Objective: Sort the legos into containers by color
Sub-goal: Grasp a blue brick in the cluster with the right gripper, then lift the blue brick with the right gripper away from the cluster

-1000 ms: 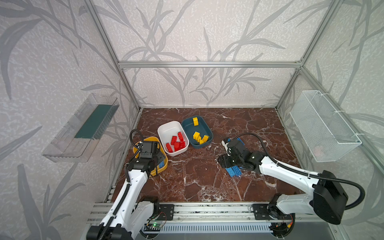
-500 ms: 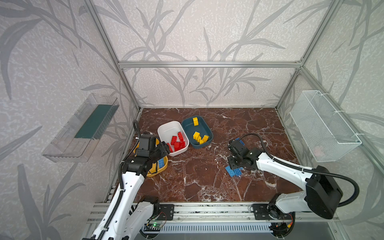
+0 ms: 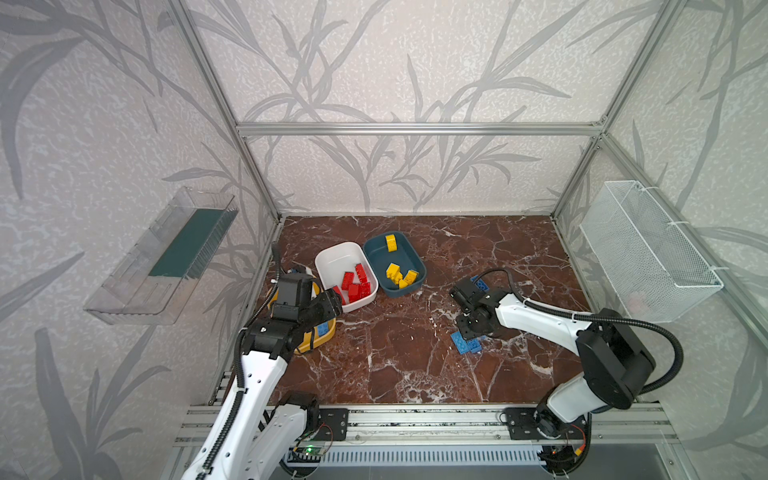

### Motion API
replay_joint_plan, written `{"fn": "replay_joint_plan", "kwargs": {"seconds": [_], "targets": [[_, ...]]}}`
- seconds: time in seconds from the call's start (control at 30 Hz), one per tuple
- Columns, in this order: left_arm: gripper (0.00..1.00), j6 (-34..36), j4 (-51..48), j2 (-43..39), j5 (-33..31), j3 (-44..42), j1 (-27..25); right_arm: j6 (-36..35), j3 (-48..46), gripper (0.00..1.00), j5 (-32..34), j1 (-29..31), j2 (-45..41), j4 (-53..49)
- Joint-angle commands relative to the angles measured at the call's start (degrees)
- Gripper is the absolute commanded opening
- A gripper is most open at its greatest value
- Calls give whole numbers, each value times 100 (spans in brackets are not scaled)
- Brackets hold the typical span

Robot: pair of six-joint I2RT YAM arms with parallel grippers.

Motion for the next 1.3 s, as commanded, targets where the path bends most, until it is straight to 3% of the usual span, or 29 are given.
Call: {"fn": "replay_joint_plan", "kwargs": {"seconds": [0.0, 0.1, 0.27, 0.47, 0.93, 1.1, 1.27], "targets": [[69, 165, 30, -25, 107, -39, -19, -62, 175, 44, -82, -5, 141, -249], [69, 178, 29, -36, 135, -44, -12, -62, 237, 42, -119, -11, 249, -284], [69, 179, 11, -86, 117, -59, -15, -17, 319, 26, -137, -8, 321, -357], [69, 182, 11, -127, 82, -64, -12, 31, 352, 19, -154, -8, 208, -356], [69, 126, 65, -275, -30, -123, -12, -125, 1374, 16, -236, 40, 65, -712], [69, 108, 127, -349, -30, -201, -15, -281, 1487, 29, -122, 43, 12, -976], [69, 116, 131, -361, 39, -206, -18, -127, 674, 54, -214, 40, -481, -1034]]}}
